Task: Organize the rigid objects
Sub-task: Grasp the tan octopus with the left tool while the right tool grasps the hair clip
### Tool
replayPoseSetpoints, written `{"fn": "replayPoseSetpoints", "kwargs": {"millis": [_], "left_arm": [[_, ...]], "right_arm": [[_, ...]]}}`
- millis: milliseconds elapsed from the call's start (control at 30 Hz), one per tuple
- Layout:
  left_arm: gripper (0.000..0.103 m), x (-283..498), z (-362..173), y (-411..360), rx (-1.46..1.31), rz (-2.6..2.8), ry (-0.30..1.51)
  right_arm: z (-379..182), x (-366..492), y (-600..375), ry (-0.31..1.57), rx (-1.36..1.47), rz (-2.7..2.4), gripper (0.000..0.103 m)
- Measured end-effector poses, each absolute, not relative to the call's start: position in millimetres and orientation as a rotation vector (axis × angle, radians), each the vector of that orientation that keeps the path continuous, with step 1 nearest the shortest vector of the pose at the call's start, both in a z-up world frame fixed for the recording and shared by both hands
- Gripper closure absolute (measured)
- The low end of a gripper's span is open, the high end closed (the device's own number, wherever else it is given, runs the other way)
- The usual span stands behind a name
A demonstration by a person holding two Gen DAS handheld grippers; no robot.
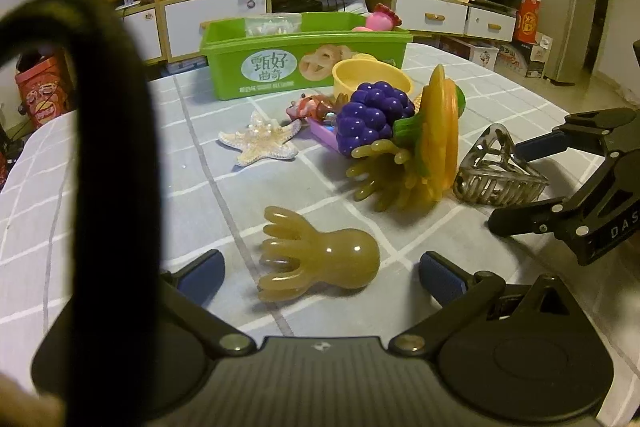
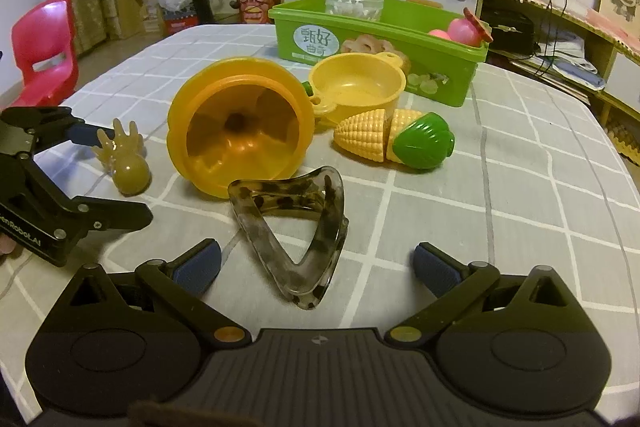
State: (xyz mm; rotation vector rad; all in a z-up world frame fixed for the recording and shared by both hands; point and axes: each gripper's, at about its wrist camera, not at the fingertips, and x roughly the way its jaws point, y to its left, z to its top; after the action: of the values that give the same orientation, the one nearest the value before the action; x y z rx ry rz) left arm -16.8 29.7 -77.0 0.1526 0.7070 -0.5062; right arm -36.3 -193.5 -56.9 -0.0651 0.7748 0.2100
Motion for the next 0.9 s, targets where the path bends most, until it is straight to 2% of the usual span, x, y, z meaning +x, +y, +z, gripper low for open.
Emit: {"fn": "replayPoseSetpoints", "kwargs": {"millis": [133,267,467,633,900], "left_arm": [[0.028,-17.5,-75.0,26.9,0.152,-0.532,0.698],[0.037,-17.0,-72.4,23.6,0.155,-0.547,0.699],[0.064,-14.6,-68.6,24.6,0.14,-0.541,0.702],[0.066,-14.8,-67.2,24.9,0.132,-0.538,0.709],[0.066,-16.9,-62.4,23.8,0.126,-0.556,0.706]], "right_arm": [[-56.6,-36.0,-192.9,0.765,-0.067,0.226,0.005],[-54.8,-35.6,-190.7,0.754,-0.072,0.243,0.012],[-50.9,-36.4,-184.1,0.737,-0.105,0.261,0.03],[-48.1,-37.7,-179.1,0.733,-0.122,0.283,0.042],[-41.8,-38.5,-179.8,0.722,-0.107,0.286,0.042]]}}
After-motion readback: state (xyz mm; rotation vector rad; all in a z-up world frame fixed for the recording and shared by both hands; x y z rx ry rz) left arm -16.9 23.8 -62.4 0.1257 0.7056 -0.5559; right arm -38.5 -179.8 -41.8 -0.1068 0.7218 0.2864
